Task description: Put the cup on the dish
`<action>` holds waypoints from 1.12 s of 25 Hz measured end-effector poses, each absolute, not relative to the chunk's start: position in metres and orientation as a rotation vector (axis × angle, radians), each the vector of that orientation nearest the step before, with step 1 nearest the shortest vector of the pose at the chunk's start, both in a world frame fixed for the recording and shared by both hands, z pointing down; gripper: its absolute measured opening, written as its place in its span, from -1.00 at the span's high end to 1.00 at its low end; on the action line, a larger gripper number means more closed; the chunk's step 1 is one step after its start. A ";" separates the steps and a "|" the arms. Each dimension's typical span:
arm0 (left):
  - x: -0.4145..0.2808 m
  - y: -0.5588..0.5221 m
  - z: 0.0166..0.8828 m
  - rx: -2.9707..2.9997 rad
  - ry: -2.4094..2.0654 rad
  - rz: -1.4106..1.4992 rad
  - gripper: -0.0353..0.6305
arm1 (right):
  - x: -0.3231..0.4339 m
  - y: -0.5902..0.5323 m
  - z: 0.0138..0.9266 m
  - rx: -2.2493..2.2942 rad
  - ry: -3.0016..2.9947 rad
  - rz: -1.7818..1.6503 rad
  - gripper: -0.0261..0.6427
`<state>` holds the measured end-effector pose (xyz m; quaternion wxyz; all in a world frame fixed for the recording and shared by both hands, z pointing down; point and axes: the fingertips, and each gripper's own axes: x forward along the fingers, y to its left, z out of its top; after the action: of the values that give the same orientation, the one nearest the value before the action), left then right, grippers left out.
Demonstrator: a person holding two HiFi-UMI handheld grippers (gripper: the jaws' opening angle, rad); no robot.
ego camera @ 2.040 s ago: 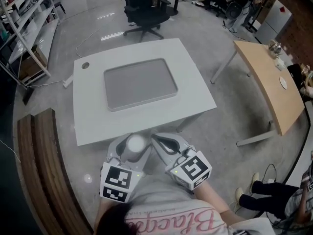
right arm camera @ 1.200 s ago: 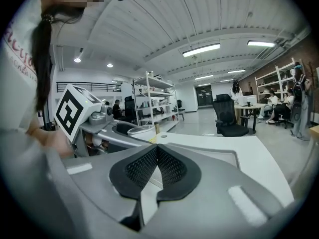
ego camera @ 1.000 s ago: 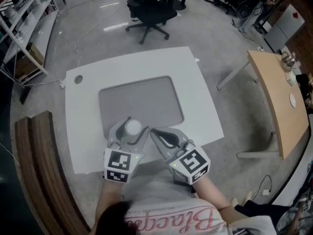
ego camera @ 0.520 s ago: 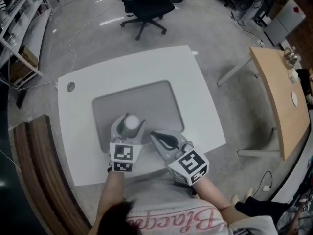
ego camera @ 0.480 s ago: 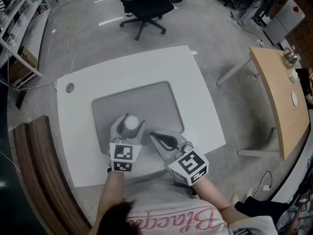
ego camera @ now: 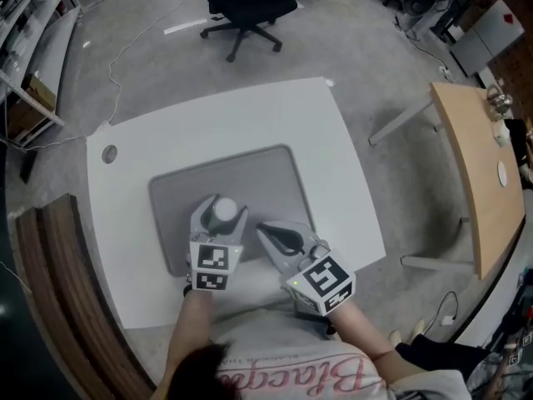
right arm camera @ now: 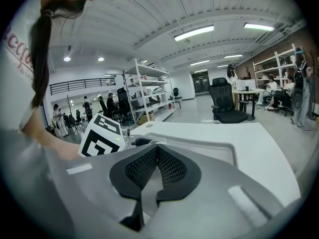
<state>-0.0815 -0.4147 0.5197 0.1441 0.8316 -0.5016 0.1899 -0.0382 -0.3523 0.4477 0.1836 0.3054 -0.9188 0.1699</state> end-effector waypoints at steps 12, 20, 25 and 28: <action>-0.080 -0.412 0.535 2.360 -1.395 0.630 -0.31 | -0.043 -0.353 0.445 0.851 -2.573 0.471 0.92; -0.095 -0.399 0.516 2.328 -1.487 0.596 -0.20 | -0.038 -0.341 0.440 0.886 -2.606 0.482 0.92; -0.100 -0.379 0.505 2.317 -1.517 0.576 0.01 | -0.041 -0.329 0.434 0.887 -2.634 0.455 0.92; -0.105 -0.370 0.494 2.299 -1.560 0.518 0.30 | -0.045 -0.322 0.426 0.881 -2.654 0.441 0.92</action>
<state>-0.1048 -0.3697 0.4945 0.1572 0.8034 -0.5451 0.1810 -0.0449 -0.3223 0.4260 0.1545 0.3075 -0.9262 0.1538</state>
